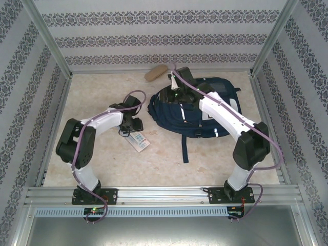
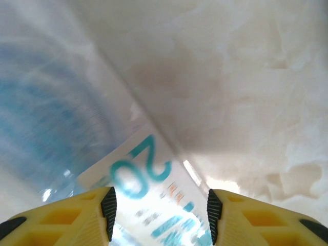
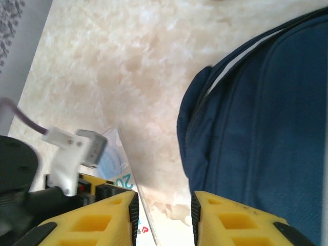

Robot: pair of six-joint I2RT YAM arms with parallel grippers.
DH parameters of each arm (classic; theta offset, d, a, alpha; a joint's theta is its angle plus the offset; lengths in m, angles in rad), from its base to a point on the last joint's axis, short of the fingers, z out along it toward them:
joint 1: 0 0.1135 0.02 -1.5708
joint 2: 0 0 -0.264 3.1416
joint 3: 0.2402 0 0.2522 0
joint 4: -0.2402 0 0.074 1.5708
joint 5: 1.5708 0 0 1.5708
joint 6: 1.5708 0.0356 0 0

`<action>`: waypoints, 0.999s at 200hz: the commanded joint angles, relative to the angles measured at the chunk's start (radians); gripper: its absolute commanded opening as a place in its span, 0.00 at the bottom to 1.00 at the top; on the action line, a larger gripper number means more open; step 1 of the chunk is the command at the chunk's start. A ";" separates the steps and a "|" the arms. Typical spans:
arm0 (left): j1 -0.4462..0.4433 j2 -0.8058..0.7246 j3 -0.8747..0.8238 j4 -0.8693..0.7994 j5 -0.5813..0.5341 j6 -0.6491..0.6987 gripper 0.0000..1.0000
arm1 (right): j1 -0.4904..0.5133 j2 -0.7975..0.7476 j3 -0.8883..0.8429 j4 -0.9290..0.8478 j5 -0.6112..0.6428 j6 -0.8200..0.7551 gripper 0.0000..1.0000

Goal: Pack the student bag

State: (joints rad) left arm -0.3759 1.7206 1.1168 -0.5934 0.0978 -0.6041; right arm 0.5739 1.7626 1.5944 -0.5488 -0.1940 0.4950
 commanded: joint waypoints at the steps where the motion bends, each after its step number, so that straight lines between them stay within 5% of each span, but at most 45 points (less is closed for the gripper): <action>1: 0.050 -0.110 -0.033 -0.026 -0.033 -0.081 0.54 | 0.056 0.067 0.013 0.036 -0.036 0.024 0.33; 61: 0.130 -0.145 -0.246 0.223 0.126 -0.240 0.56 | 0.190 0.294 0.056 0.090 -0.119 0.066 0.20; 165: 0.140 -0.094 -0.336 0.377 0.169 -0.293 0.56 | 0.218 0.516 0.093 0.089 -0.136 0.082 0.17; 200: 0.141 -0.092 -0.410 0.646 0.317 -0.339 0.55 | 0.242 0.540 0.091 0.108 -0.192 0.108 0.16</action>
State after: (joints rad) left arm -0.2272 1.5688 0.7780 -0.3050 0.2462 -0.8936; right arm 0.7902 2.2597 1.6722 -0.4492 -0.3283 0.5743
